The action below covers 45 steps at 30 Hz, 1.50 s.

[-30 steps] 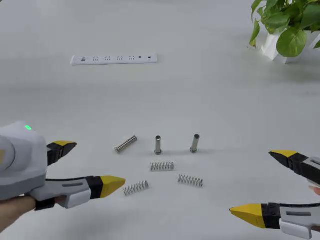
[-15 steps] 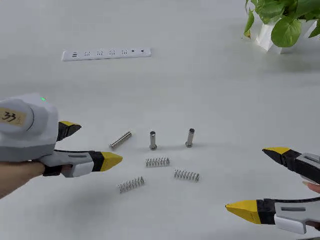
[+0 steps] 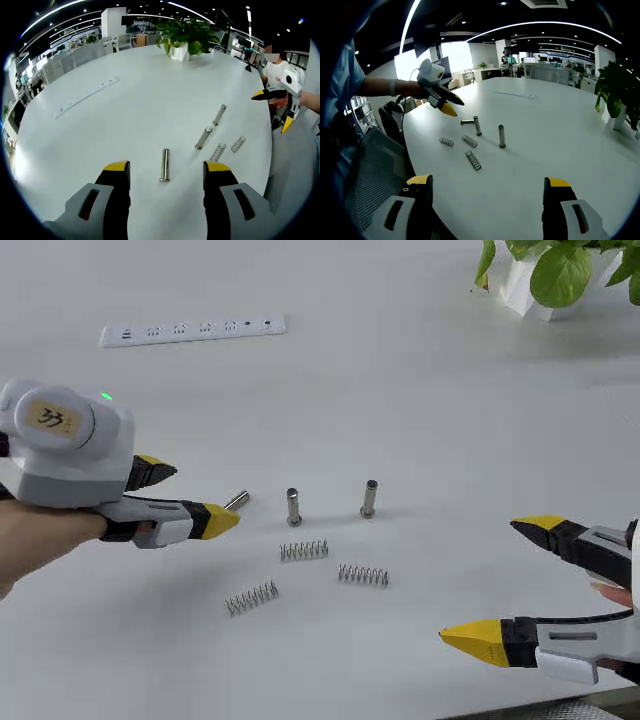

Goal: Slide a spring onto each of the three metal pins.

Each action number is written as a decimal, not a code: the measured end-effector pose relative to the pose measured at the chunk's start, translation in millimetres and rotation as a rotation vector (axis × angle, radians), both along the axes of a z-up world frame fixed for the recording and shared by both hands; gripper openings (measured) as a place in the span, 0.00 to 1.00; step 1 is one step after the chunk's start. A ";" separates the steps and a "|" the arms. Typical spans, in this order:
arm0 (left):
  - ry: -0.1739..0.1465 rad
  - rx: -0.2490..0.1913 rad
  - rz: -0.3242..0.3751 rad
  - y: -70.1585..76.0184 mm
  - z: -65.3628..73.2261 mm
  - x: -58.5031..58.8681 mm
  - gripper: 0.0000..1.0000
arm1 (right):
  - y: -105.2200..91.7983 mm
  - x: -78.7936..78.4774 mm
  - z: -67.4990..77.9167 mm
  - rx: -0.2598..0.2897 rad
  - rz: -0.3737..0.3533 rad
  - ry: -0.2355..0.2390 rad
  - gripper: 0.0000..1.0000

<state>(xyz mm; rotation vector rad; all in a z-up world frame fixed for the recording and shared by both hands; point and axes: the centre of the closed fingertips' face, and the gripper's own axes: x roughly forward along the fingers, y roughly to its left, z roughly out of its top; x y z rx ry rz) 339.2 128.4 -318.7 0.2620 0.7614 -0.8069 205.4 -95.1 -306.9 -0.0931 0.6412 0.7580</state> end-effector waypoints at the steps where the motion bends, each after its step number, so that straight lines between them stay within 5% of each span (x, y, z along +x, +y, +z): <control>1: 0.004 0.003 -0.002 -0.8 -1.8 1.2 0.56 | -0.1 0.2 0.2 0.001 0.000 -0.001 0.91; 27: 0.043 0.084 -0.062 -24.1 -35.9 19.1 0.26 | -1.8 -5.9 -9.2 0.010 -0.015 0.041 0.88; 45: 0.078 0.118 -0.080 -30.6 -48.8 16.9 0.16 | -3.7 -7.4 -10.8 0.016 -0.026 0.052 0.87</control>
